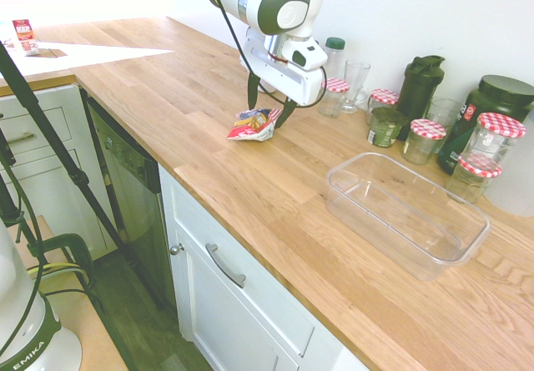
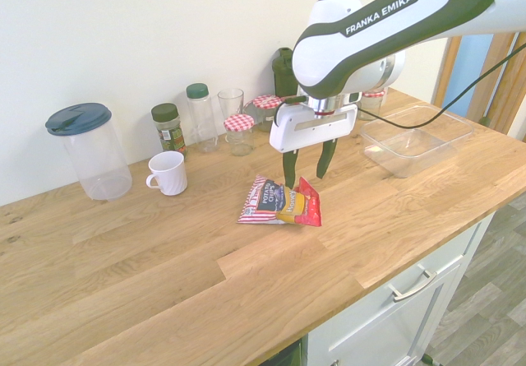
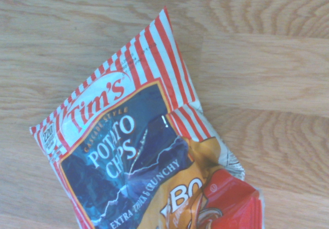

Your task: Put the chip bag into the container

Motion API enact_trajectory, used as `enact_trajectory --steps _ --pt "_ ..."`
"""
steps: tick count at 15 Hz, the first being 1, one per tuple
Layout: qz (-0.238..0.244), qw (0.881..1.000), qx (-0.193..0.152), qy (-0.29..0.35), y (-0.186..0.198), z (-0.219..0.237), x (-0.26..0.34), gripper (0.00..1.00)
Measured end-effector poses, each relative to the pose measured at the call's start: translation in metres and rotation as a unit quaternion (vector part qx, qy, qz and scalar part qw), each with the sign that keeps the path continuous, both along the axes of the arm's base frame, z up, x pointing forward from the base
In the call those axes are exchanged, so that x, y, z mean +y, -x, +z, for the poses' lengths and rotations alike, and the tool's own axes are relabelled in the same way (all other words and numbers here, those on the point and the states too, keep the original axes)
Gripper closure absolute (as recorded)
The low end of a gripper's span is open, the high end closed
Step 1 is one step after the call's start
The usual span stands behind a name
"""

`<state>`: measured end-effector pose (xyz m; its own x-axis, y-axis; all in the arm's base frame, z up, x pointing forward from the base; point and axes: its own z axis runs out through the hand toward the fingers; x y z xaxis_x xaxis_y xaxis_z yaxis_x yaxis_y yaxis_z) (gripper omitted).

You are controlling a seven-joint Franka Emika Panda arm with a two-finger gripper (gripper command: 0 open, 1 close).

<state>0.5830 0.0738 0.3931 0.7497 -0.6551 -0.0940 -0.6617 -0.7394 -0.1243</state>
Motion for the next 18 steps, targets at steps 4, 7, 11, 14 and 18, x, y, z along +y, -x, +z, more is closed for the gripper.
enact_trajectory --steps 4,7,11,14,18 --pt "-0.007 1.000 0.013 -0.011 -0.007 -0.016 -0.002 1.00" --pt "-0.010 0.999 0.017 -0.025 -0.008 -0.020 -0.005 1.00" --pt "-0.007 0.999 0.021 -0.042 -0.010 -0.030 -0.018 1.00" --pt "0.000 0.998 0.025 -0.051 -0.011 -0.038 -0.016 1.00" --pt "0.010 0.998 0.022 -0.059 -0.012 -0.037 -0.011 1.00"
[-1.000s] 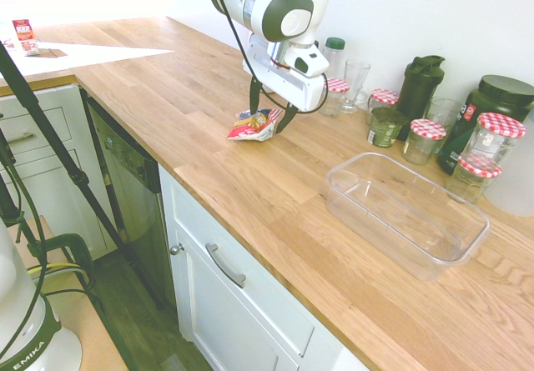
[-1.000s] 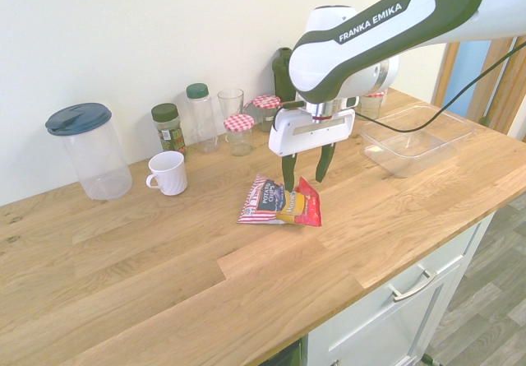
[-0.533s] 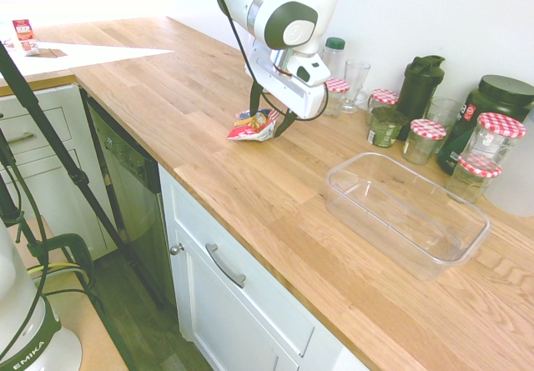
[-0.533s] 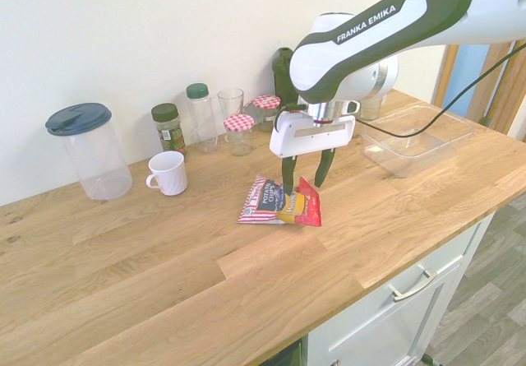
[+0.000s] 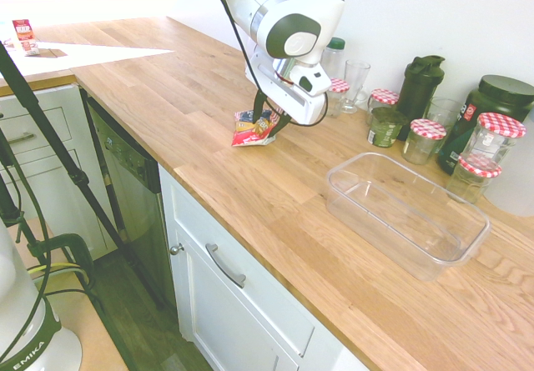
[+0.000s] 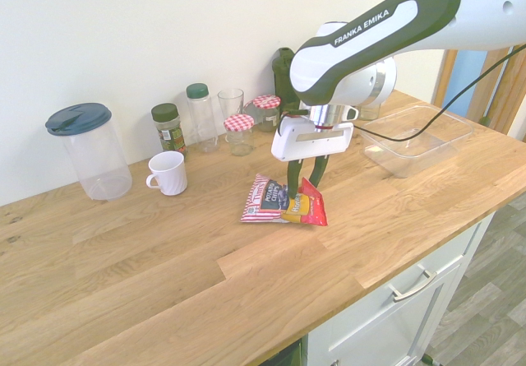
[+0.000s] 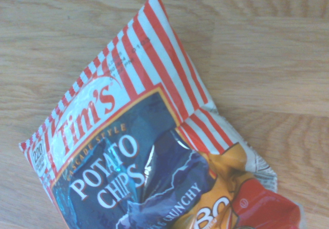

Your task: Put the chip bag into the container

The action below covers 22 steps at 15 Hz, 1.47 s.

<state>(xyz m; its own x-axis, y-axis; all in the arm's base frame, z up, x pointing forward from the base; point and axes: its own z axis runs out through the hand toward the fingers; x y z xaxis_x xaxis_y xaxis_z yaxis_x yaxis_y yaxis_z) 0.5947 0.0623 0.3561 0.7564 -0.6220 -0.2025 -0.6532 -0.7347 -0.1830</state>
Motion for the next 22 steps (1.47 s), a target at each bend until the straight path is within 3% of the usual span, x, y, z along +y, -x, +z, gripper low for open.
enact_trajectory --steps 14,18,22 --pt "0.007 1.000 -0.008 0.001 0.003 0.017 0.002 1.00" --pt "-0.012 0.998 -0.067 0.017 0.032 0.107 -0.025 1.00" --pt "-0.056 0.993 -0.101 0.013 0.105 0.180 -0.118 1.00"
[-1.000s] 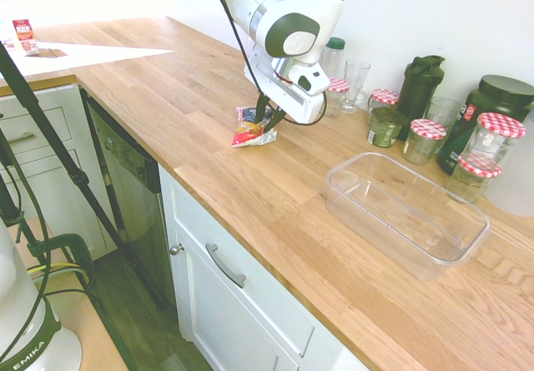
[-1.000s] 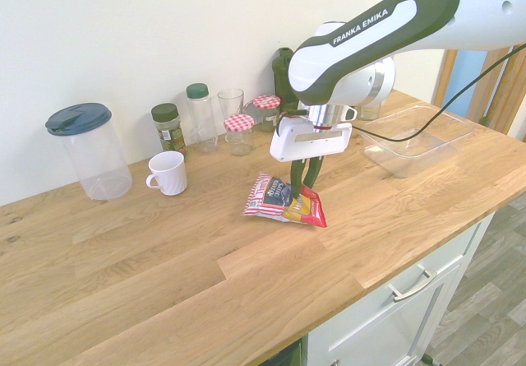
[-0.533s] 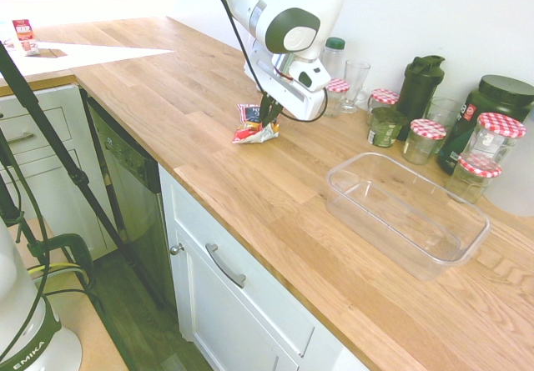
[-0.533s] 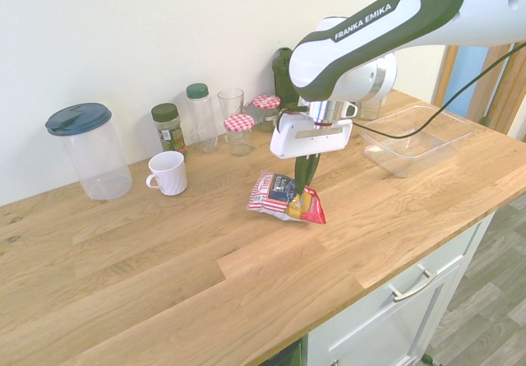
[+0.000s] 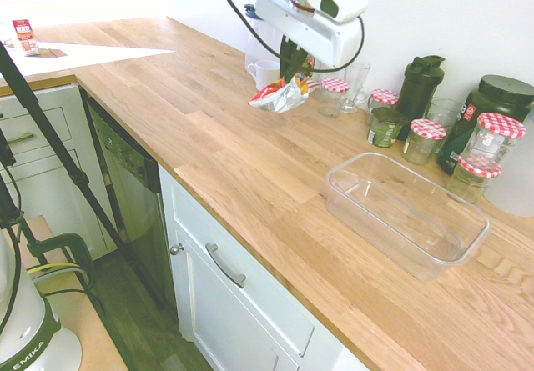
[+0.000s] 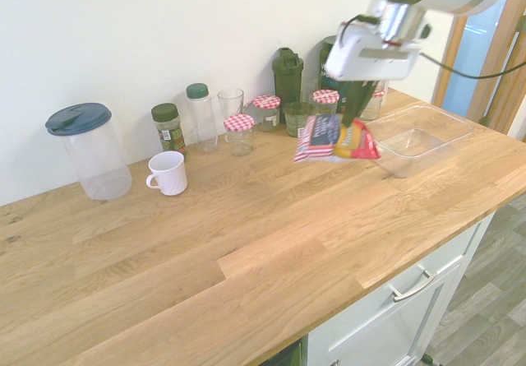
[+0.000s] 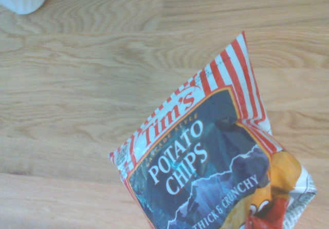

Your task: Put the chip bag into the container

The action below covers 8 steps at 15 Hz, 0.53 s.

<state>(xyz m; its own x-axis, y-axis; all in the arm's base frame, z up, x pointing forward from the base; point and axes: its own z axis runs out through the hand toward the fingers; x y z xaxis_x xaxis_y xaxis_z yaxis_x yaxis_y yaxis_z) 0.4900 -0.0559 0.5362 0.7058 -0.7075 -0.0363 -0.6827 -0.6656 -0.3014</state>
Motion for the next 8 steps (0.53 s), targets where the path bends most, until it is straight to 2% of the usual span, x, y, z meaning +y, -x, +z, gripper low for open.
enact_trajectory --steps 4,6,8 --pt "-0.038 0.999 -0.009 -0.018 0.053 -0.008 -0.125 1.00" --pt "-0.047 0.999 -0.004 -0.027 0.057 -0.026 -0.163 1.00" --pt "-0.054 0.998 0.006 -0.029 0.045 -0.040 -0.190 1.00"
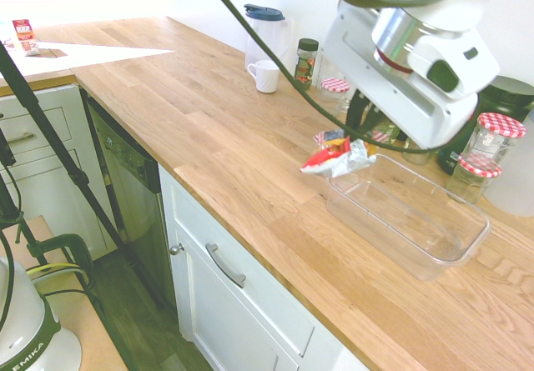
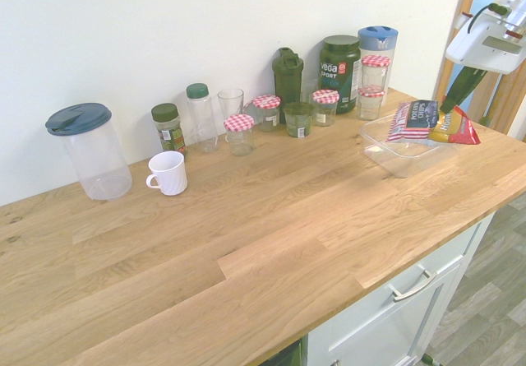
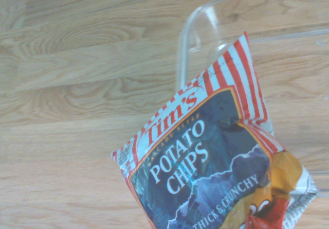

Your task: Put the chip bag into the container

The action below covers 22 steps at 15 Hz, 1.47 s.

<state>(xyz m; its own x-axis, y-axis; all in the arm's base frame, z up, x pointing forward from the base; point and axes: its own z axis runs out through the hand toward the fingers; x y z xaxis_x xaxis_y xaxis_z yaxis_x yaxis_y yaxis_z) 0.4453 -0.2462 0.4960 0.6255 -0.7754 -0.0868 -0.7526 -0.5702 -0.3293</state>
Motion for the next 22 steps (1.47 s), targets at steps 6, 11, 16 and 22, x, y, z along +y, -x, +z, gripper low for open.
enact_trajectory --steps 6,11,16,22 --pt "-0.001 0.999 0.041 -0.002 -0.045 -0.043 -0.056 1.00" --pt "0.006 0.997 0.076 -0.005 -0.072 -0.069 -0.072 0.00" --pt "0.008 0.997 0.079 0.003 -0.079 -0.071 -0.072 0.00" --pt "0.000 0.996 0.040 0.074 -0.063 -0.003 -0.037 0.00"
